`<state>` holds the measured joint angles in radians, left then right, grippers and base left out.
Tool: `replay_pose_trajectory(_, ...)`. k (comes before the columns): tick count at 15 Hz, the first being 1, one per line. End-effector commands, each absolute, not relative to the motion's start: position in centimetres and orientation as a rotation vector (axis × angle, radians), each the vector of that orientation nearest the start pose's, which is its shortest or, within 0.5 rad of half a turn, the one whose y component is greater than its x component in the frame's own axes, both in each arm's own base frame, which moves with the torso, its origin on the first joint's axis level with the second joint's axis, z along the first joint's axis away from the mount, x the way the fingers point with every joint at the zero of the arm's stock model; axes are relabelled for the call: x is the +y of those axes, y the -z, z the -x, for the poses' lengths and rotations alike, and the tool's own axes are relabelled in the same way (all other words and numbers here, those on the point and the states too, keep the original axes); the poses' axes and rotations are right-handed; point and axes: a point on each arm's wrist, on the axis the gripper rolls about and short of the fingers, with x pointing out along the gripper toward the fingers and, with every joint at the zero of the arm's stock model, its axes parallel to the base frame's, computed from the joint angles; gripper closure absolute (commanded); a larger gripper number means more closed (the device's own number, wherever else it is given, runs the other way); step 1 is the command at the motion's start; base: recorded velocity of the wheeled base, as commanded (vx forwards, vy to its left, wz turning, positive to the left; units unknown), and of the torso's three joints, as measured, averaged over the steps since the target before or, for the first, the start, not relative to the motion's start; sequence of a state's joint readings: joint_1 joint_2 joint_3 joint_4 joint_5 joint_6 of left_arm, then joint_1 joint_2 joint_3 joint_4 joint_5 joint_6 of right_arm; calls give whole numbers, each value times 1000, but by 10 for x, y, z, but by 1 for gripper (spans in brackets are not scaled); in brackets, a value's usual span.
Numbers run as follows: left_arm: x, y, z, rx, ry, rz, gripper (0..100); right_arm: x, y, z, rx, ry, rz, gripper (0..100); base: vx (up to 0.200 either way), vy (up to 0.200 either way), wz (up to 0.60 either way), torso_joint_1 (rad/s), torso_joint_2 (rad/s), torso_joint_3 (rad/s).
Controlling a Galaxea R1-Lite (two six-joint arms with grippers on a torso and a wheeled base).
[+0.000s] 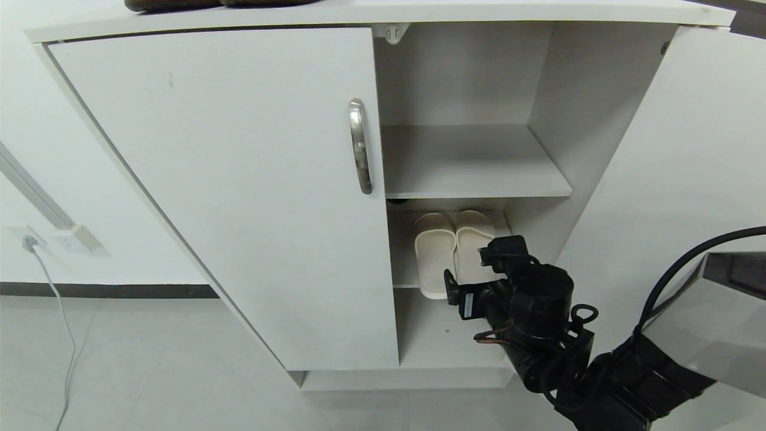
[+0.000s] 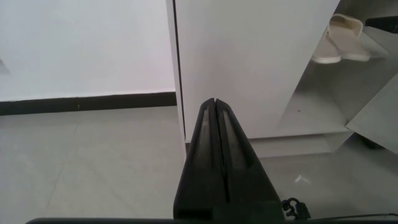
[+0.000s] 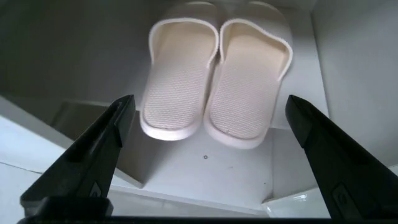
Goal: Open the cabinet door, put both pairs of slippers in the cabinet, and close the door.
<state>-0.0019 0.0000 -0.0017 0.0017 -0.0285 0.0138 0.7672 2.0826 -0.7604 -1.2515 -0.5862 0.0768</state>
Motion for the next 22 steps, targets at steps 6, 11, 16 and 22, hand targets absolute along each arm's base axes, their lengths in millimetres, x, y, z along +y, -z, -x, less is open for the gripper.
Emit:
replay_pose_trajectory(6,-1,-76,23,0,31,-14,100,241,-114,-258,49,-198,-39,0,-133,0,0,2,2,2)
replay_pose_trajectory(11,-1,-76,23,1,32,-15,100,236,-114,-254,58,-196,-33,0,0,0,0,0,0,0)
replay_pose_trajectory(16,-1,-76,23,3,32,-17,100,236,-112,-254,63,-194,-28,0,0,0,0,1,1,86)
replay_pose_trajectory(22,-1,-76,23,0,32,-17,100,236,-110,-254,67,-194,-26,0,0,0,0,6,3,191)
